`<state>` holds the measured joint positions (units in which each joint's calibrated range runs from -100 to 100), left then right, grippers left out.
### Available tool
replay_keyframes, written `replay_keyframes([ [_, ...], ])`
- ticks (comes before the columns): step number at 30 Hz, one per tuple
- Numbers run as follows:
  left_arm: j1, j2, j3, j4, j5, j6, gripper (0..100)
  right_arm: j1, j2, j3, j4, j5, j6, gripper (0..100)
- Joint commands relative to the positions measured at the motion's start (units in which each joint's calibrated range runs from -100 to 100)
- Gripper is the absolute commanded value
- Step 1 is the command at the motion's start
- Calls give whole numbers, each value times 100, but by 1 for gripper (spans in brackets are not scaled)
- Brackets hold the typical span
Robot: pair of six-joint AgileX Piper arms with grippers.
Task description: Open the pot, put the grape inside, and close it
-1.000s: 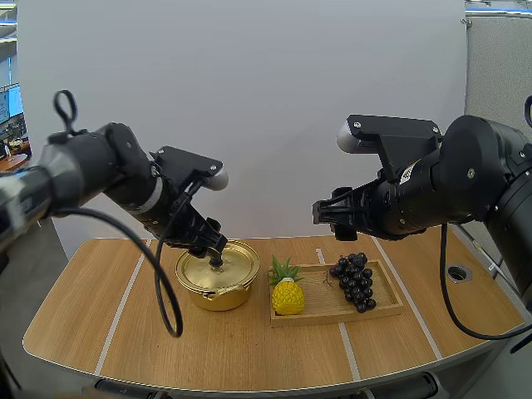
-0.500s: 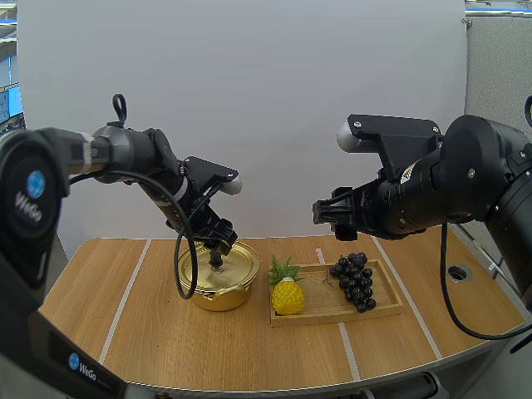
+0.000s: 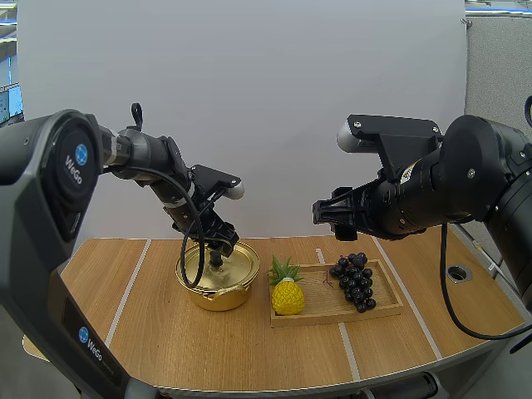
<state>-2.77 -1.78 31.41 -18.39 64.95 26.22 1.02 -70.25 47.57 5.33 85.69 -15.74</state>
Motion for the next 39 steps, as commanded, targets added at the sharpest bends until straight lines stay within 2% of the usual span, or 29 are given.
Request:
replay_keyframes([
  [1,-24,130,-61,-71,-127,31,100,-20,-13,-39,-2,-54,-29,100],
  [20,-24,498,-78,-71,-106,31,100,-20,-13,-39,-2,-54,-29,100],
  [21,-24,498,-78,-71,-74,31,91,-20,-13,-39,-2,-54,-29,100],
  [25,-24,498,-78,-71,235,31,0,-20,-13,-39,-2,-54,-29,100],
  [32,-24,264,-78,-58,426,23,0,-20,-13,-39,-2,-54,-29,100],
  [39,-24,-695,-136,-58,458,23,0,-20,-13,-39,-2,-54,-29,100],
])
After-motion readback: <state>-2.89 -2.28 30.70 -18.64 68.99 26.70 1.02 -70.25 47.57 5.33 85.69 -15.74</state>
